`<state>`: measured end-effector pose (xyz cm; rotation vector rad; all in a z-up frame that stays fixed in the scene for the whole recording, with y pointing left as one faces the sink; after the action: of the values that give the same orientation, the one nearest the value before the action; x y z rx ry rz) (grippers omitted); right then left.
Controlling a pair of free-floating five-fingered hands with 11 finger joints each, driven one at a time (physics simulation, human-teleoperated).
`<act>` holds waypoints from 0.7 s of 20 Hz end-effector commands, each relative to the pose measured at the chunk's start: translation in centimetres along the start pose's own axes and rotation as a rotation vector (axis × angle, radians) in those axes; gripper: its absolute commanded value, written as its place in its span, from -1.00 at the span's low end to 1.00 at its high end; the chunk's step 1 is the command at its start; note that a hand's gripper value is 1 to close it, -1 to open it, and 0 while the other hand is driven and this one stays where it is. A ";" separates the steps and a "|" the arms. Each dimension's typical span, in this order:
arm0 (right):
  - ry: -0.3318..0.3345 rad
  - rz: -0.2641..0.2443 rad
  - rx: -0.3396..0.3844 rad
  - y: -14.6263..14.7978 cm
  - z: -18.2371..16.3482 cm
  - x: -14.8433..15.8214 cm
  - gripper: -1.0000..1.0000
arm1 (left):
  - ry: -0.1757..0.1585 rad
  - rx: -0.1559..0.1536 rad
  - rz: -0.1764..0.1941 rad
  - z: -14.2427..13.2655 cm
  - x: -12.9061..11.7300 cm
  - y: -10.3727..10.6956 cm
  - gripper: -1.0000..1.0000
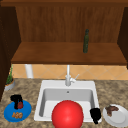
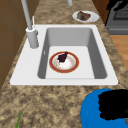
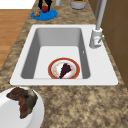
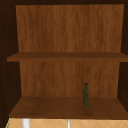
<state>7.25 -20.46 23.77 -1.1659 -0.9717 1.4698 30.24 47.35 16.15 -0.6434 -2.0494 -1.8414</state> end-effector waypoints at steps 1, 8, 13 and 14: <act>0.000 0.000 0.000 0.0 0.0 0.0 0.00 | -0.010 -0.002 -0.010 0.9 -3.0 -1.7 1.00; 0.000 0.000 0.000 0.0 0.0 0.0 0.00 | -0.076 0.039 0.095 3.9 -7.9 -2.3 1.00; 0.000 0.000 0.000 0.0 0.0 0.0 0.00 | -0.198 0.079 0.215 5.7 -7.4 -0.9 1.00; 0.000 0.000 0.000 0.0 0.0 0.0 0.00 | -0.218 0.092 0.220 5.9 -6.8 -0.7 1.00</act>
<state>7.25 -20.46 23.77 -1.1659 -0.9717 1.4698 36.08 51.00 12.51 -1.0487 -2.1002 -1.5891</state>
